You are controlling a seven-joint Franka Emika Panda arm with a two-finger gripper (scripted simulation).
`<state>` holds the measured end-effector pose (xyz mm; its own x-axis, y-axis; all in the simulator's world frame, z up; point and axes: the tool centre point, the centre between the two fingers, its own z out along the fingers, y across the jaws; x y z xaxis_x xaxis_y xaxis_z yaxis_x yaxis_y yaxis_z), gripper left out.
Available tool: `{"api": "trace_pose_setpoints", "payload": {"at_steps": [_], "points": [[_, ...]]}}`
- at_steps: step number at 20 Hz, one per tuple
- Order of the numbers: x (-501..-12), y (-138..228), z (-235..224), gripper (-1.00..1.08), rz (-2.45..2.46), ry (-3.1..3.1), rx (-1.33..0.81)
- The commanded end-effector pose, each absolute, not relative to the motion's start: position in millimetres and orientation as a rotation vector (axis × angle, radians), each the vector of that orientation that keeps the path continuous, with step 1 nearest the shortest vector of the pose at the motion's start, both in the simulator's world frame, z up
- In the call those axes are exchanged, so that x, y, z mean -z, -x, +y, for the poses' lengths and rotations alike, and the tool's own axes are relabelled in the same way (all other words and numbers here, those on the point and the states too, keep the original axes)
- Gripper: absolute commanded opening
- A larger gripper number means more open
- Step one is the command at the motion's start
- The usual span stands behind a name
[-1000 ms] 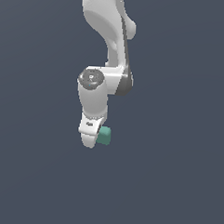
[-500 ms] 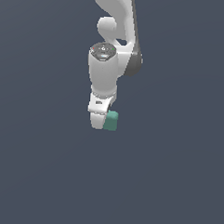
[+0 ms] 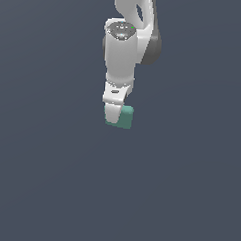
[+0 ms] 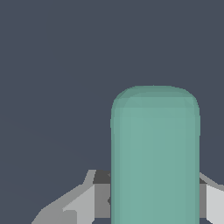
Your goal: Pick up the object and move it to a goal position.
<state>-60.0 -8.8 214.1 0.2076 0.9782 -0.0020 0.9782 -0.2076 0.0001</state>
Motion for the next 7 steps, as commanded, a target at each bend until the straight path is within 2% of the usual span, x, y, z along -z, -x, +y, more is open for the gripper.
{"api": "trace_pose_setpoints", "payload": {"at_steps": [1, 7], "points": [[-220.6, 65.9, -5.4, -1.00, 1.976, -2.441, 0.002], [-226.6, 70.9, -2.2, -1.00, 1.977, -2.441, 0.001]]}}
